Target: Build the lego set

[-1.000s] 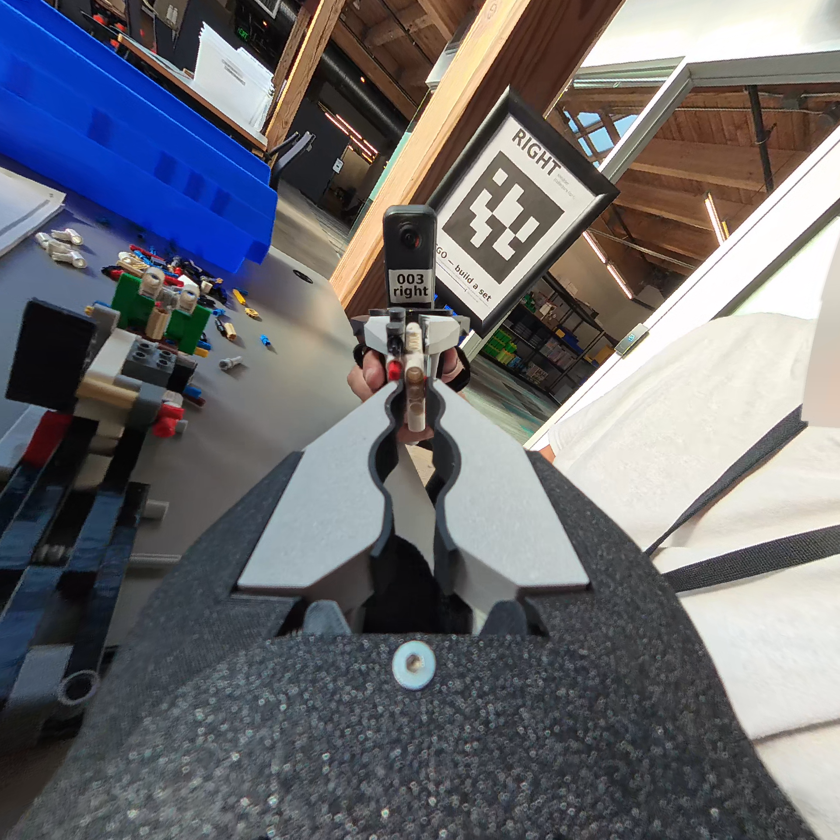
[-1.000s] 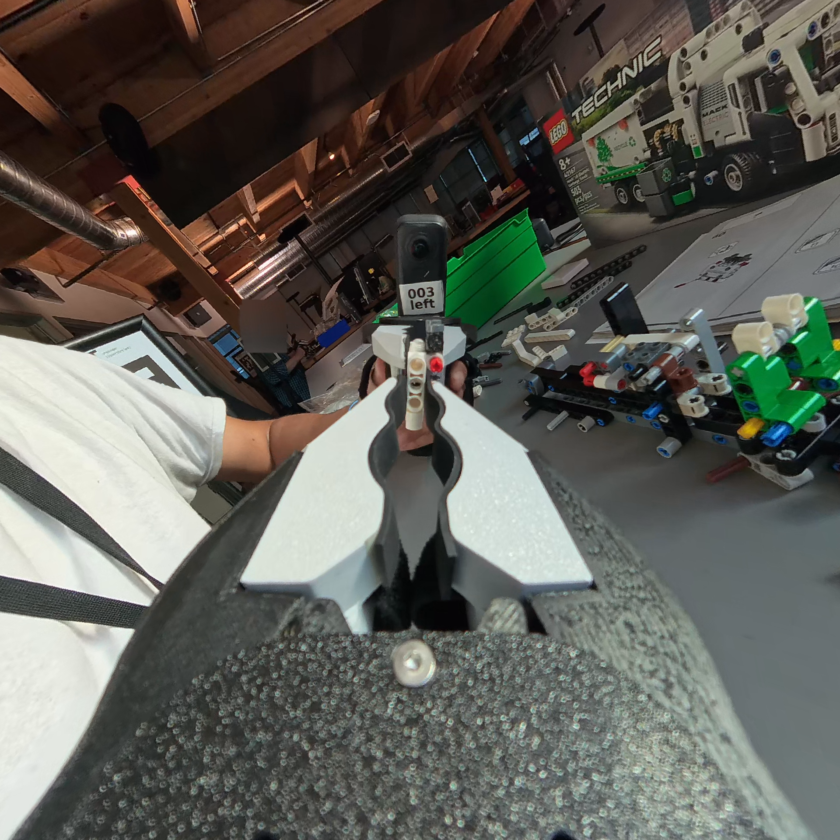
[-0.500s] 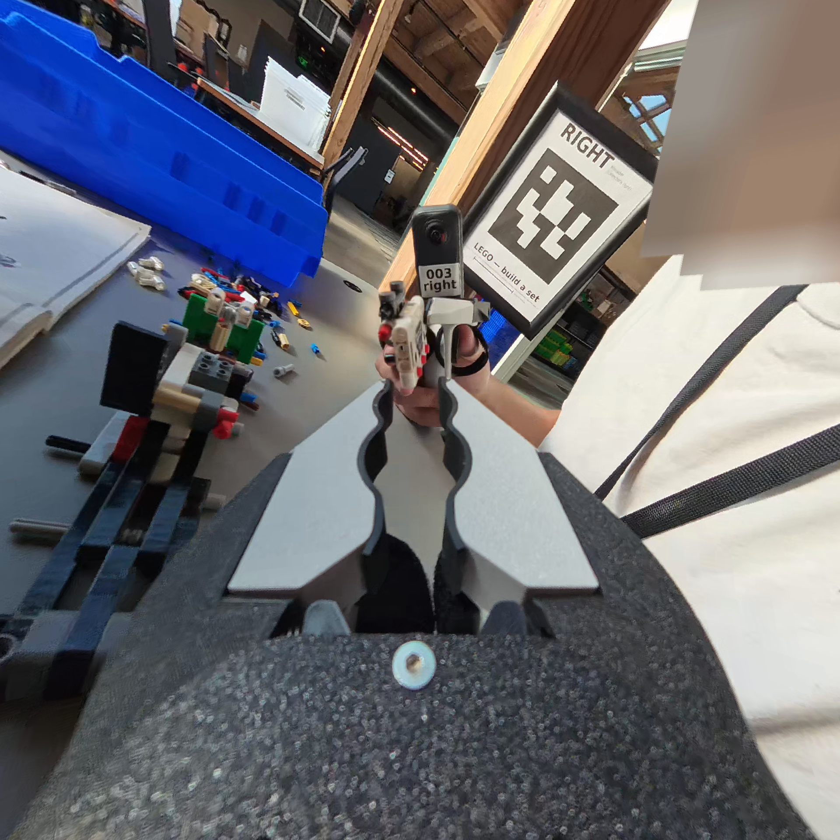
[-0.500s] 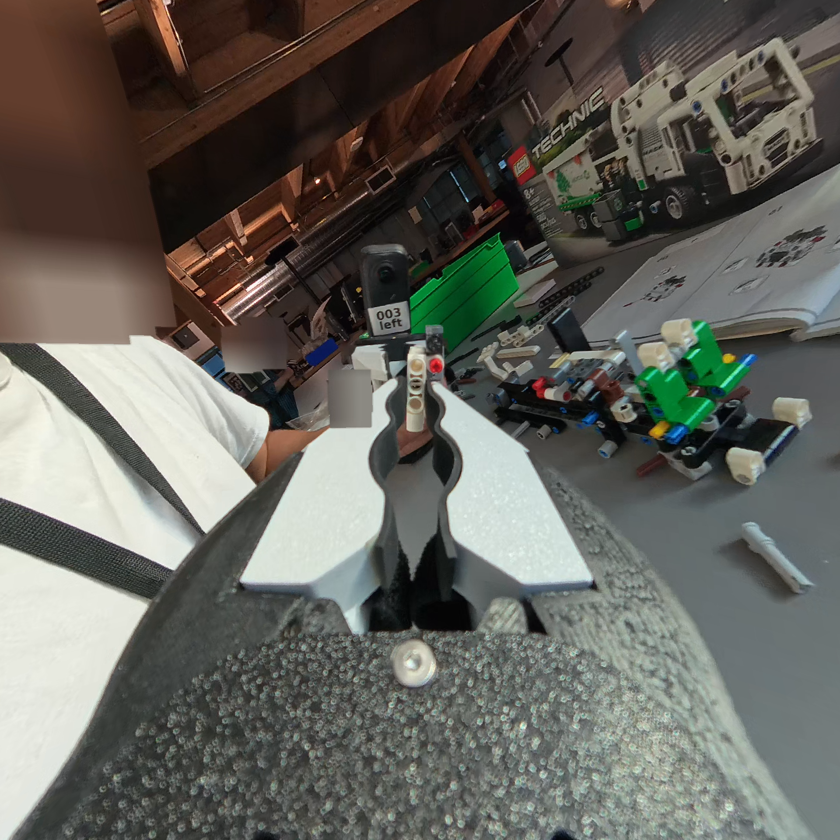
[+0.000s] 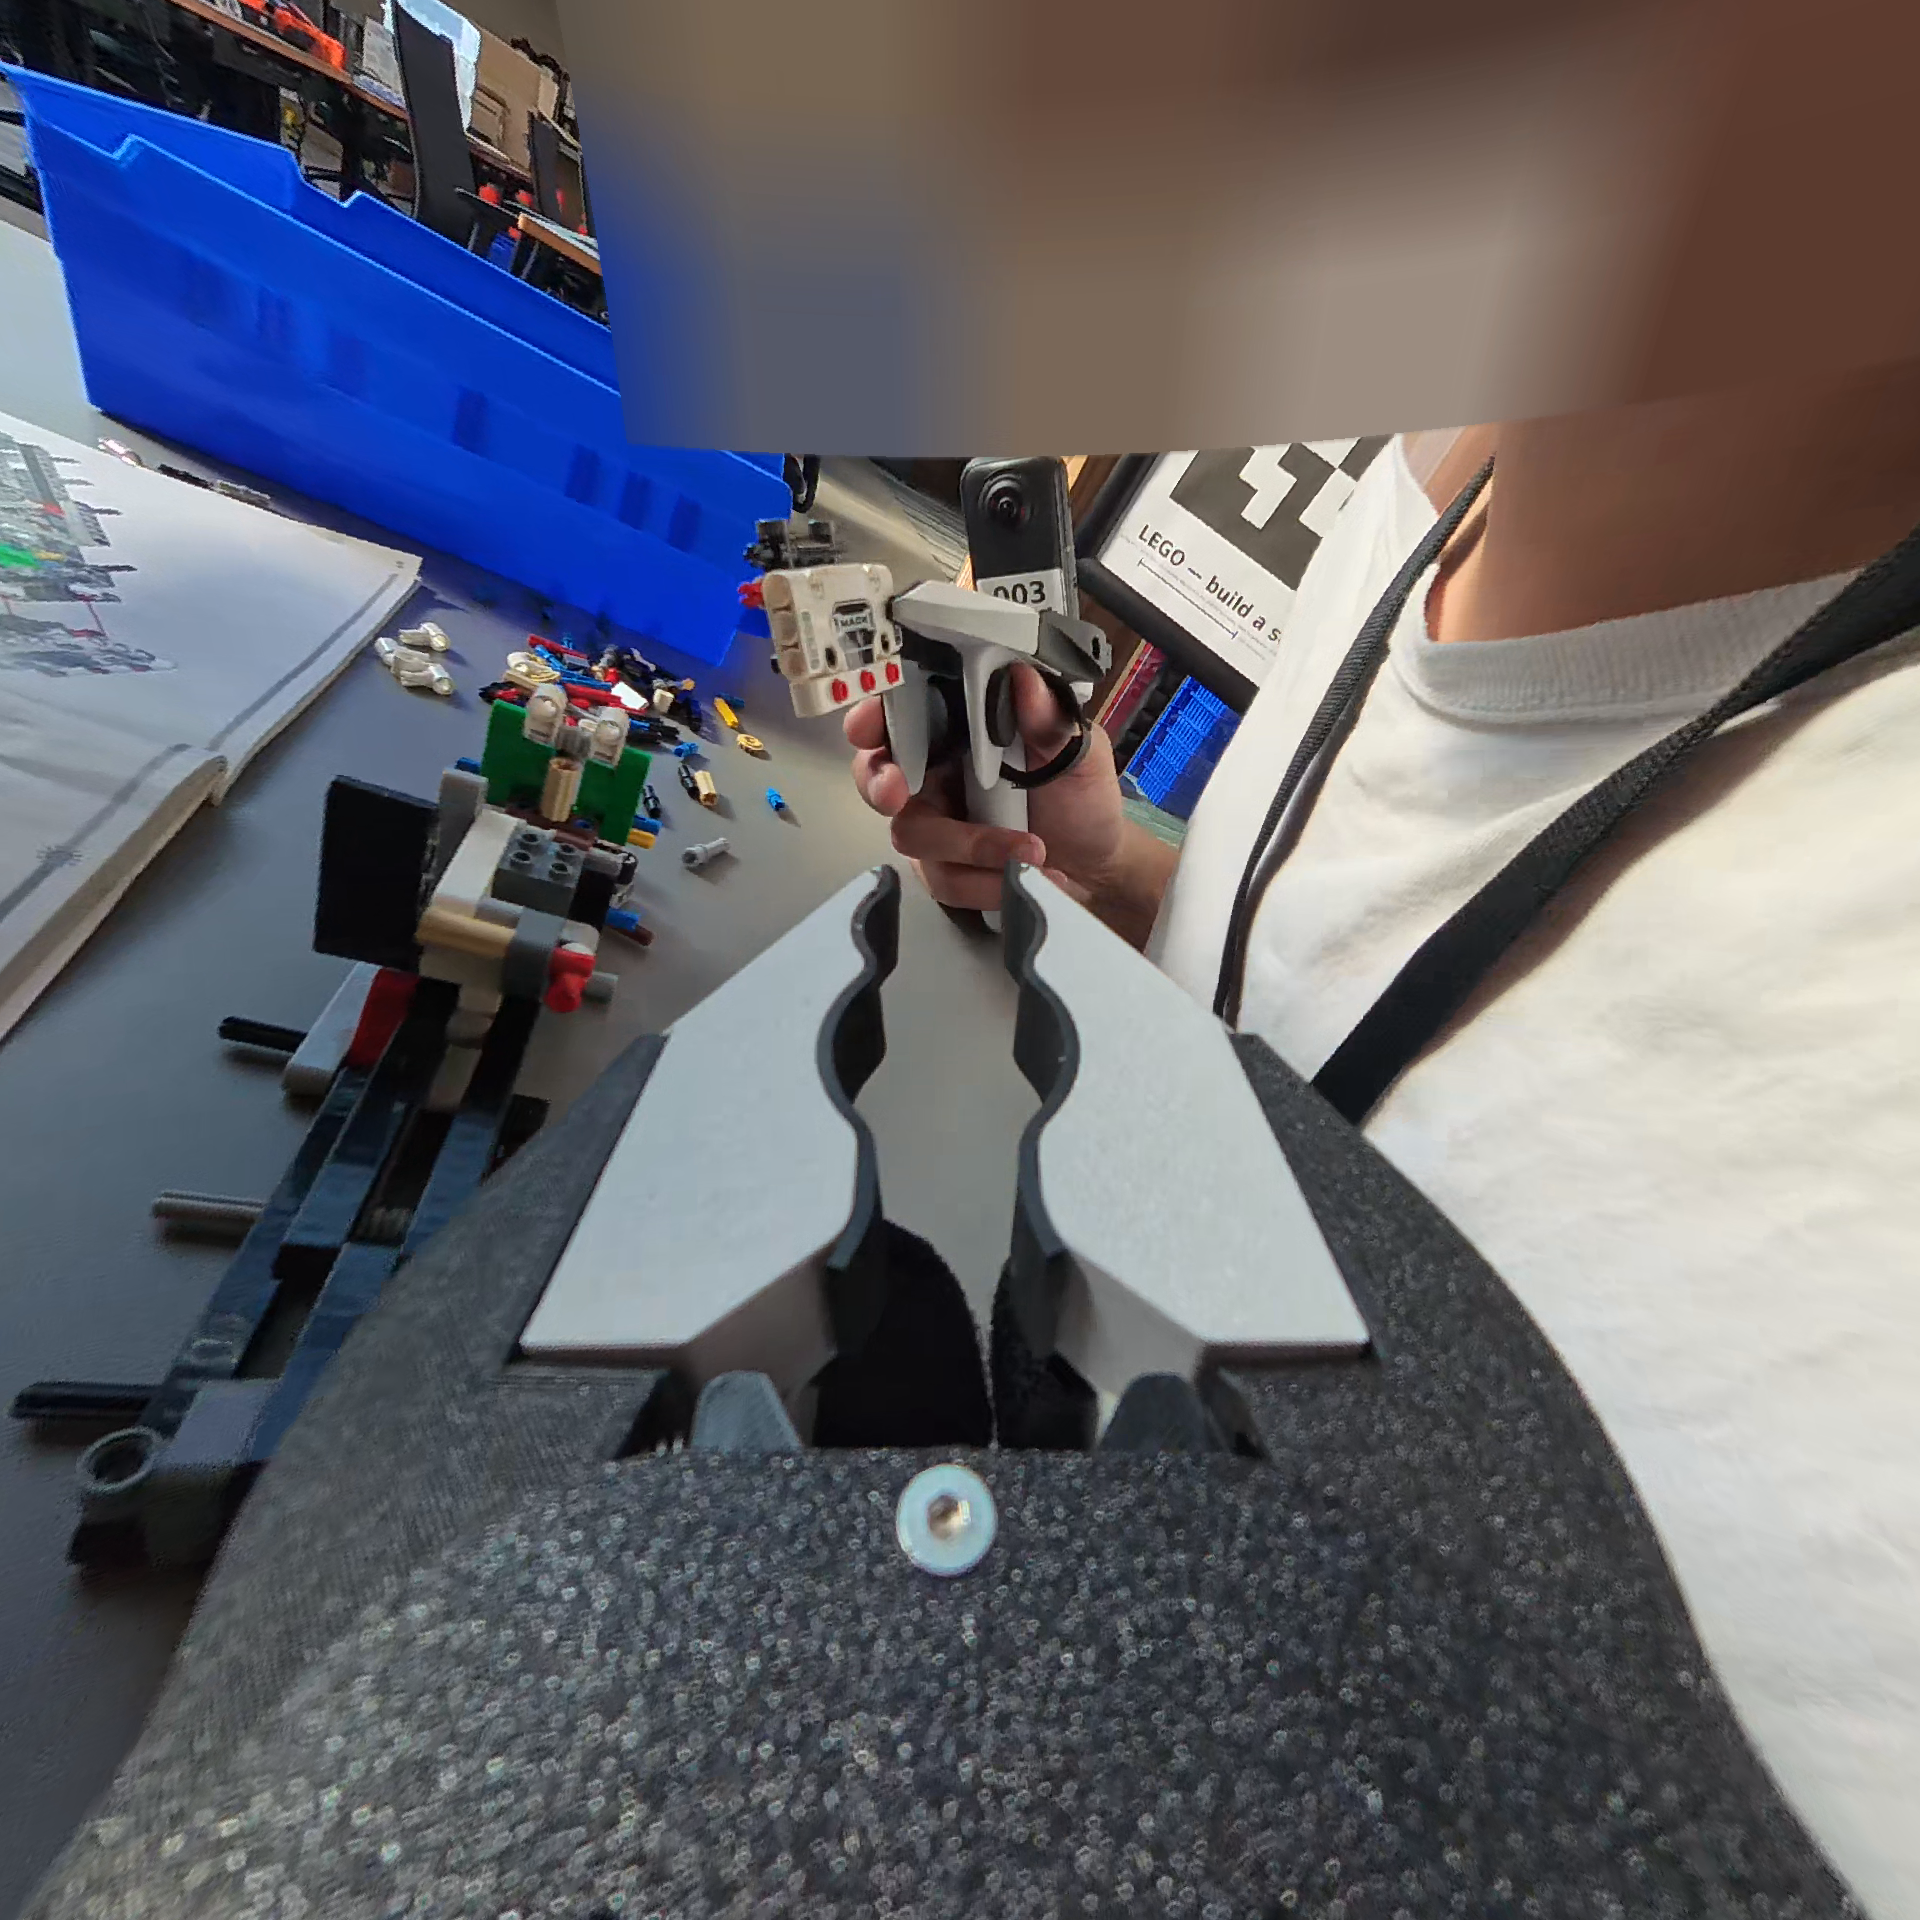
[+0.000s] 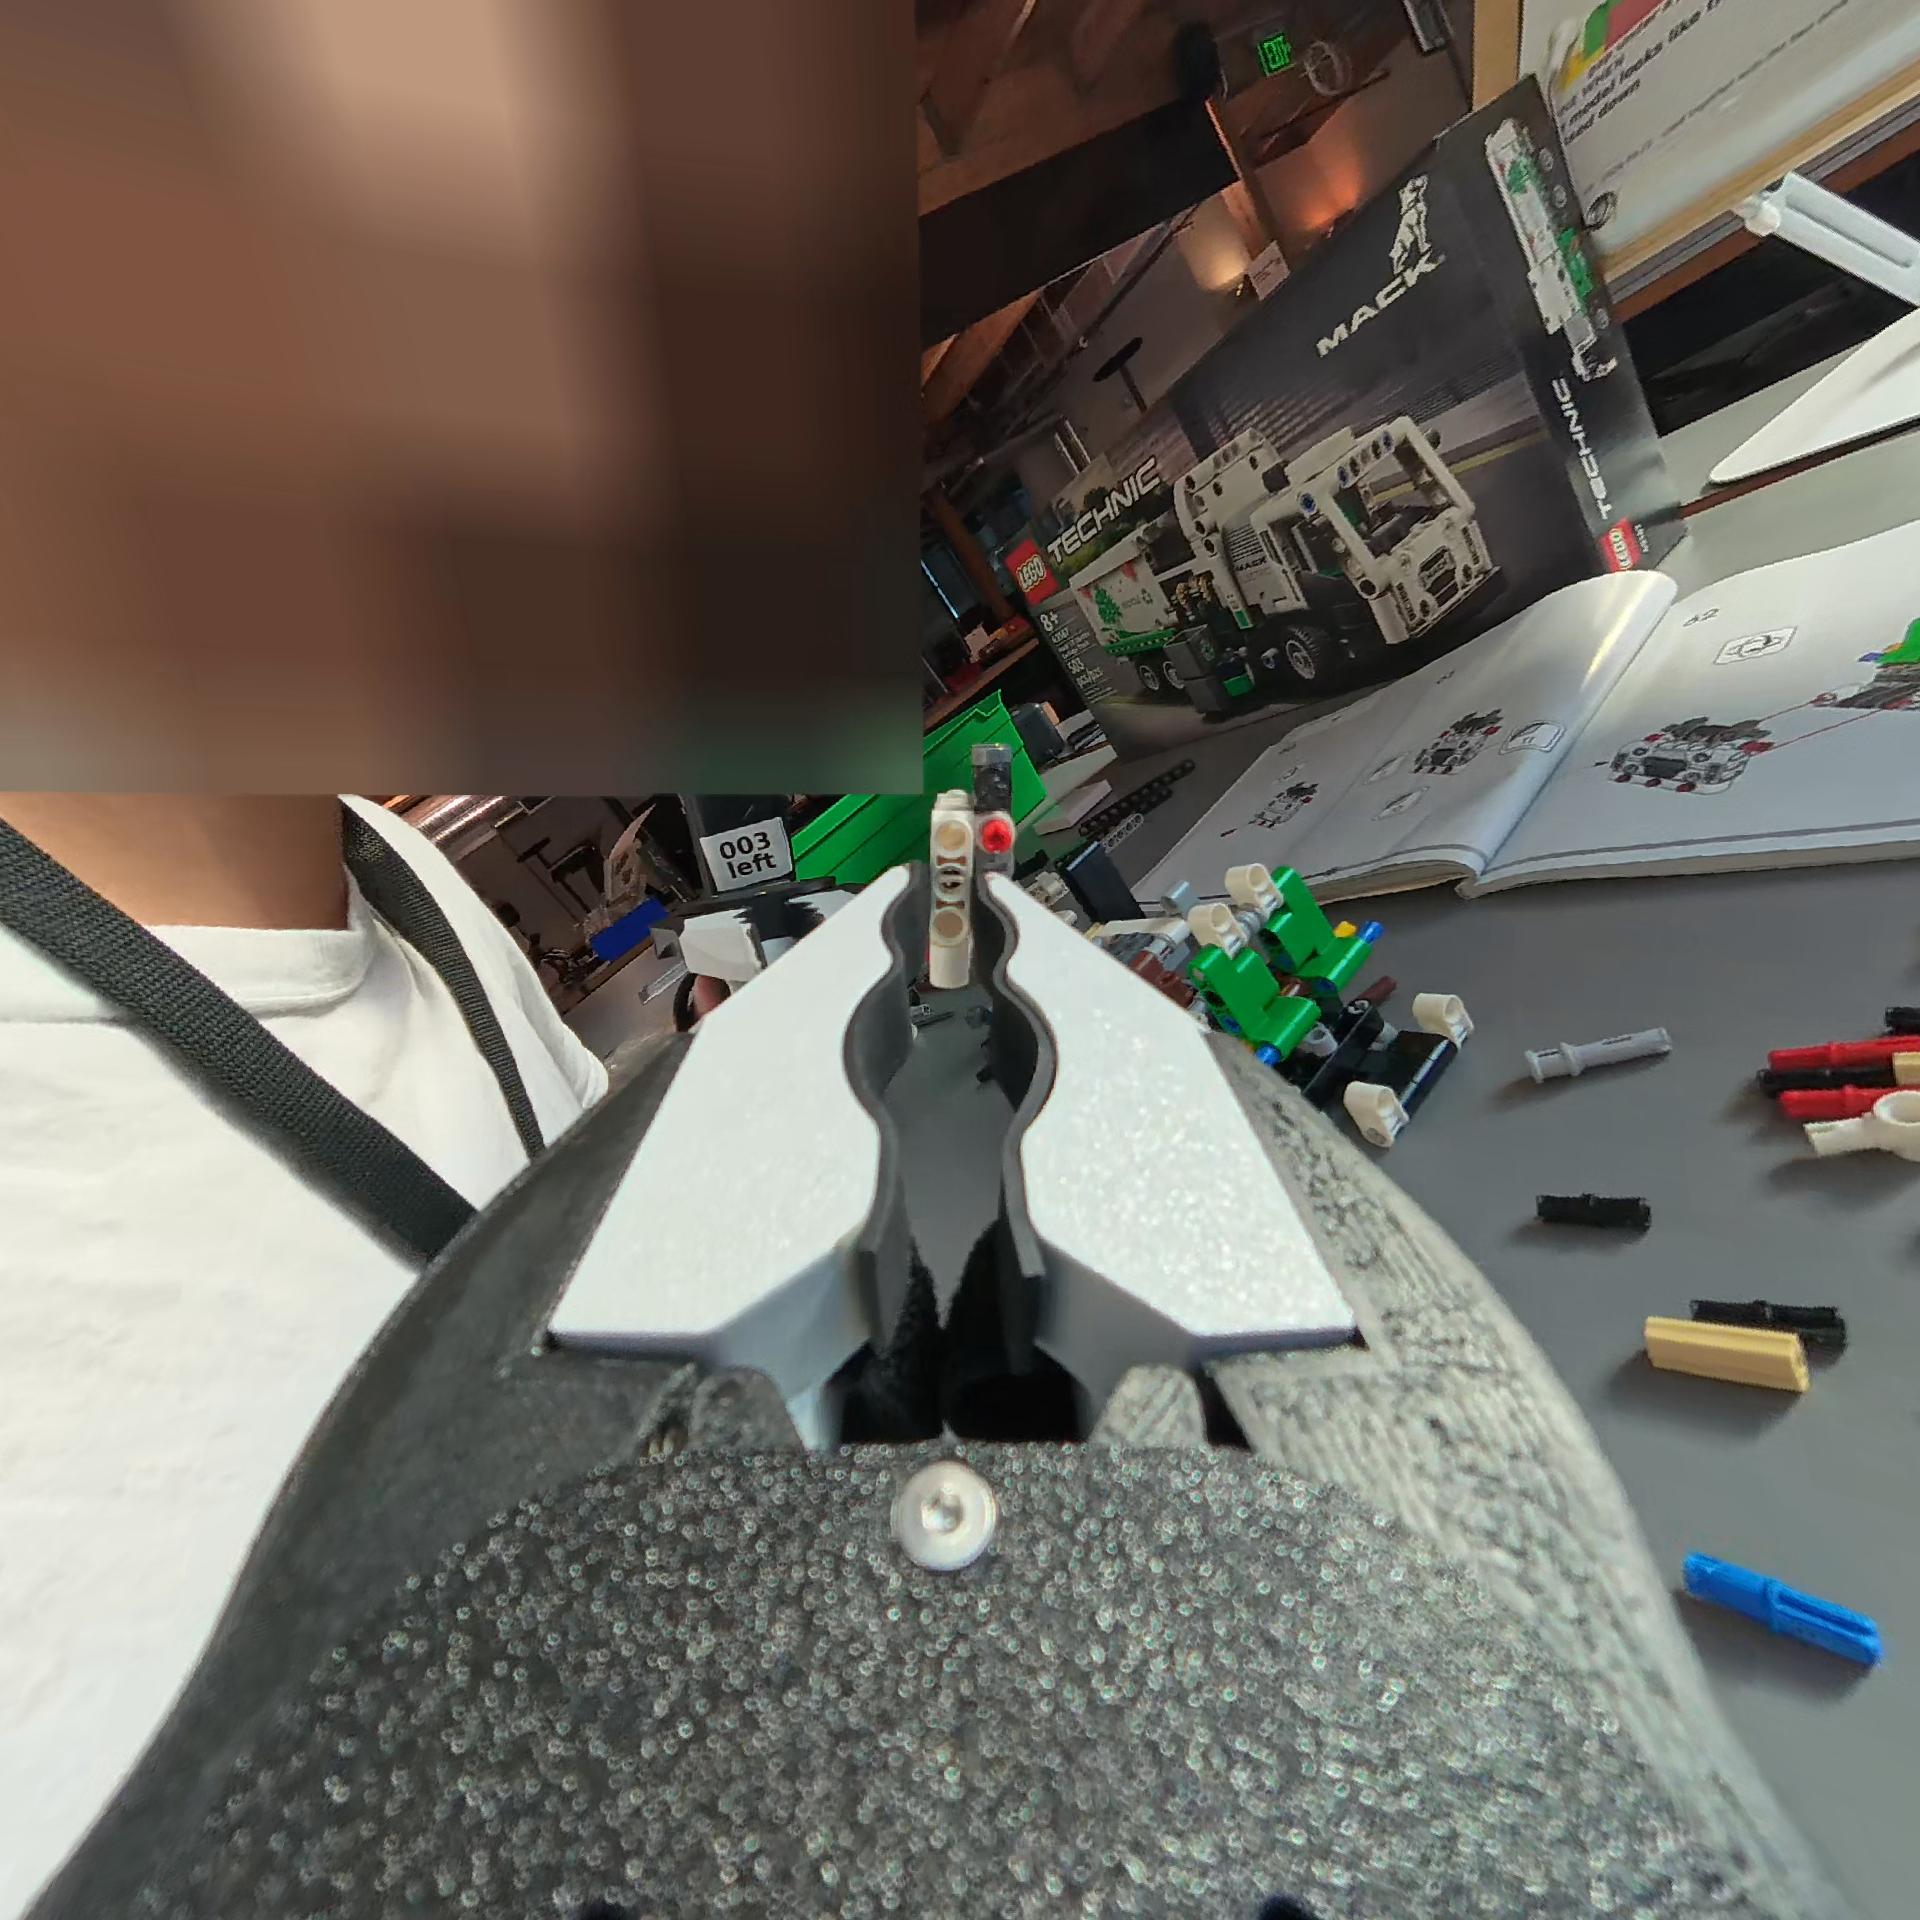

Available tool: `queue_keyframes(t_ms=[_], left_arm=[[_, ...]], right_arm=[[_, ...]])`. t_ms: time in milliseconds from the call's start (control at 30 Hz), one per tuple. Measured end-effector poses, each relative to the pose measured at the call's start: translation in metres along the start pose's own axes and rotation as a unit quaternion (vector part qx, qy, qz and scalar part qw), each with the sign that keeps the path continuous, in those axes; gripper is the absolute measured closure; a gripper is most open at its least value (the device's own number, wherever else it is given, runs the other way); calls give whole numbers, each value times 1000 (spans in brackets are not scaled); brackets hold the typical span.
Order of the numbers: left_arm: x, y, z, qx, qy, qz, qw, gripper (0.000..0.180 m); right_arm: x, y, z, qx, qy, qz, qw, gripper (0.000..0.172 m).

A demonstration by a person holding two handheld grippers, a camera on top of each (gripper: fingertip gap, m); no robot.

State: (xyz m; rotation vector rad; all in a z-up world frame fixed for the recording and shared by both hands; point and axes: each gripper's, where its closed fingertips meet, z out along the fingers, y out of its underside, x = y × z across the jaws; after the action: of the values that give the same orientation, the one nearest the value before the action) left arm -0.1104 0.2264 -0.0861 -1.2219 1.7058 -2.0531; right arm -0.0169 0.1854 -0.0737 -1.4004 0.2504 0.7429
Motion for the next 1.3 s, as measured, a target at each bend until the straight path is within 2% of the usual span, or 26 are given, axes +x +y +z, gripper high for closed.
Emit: queue_keyframes(t_ms=[233,1300], left_arm=[[-9,-3,-4,-1,-20,13,1000,164],[-12,-2,-3,-6,-13,-7,1000,164]], right_arm=[[7,2,4,-8,14,7,1000,166],[7,3,6,-14,13,5,1000,166]])
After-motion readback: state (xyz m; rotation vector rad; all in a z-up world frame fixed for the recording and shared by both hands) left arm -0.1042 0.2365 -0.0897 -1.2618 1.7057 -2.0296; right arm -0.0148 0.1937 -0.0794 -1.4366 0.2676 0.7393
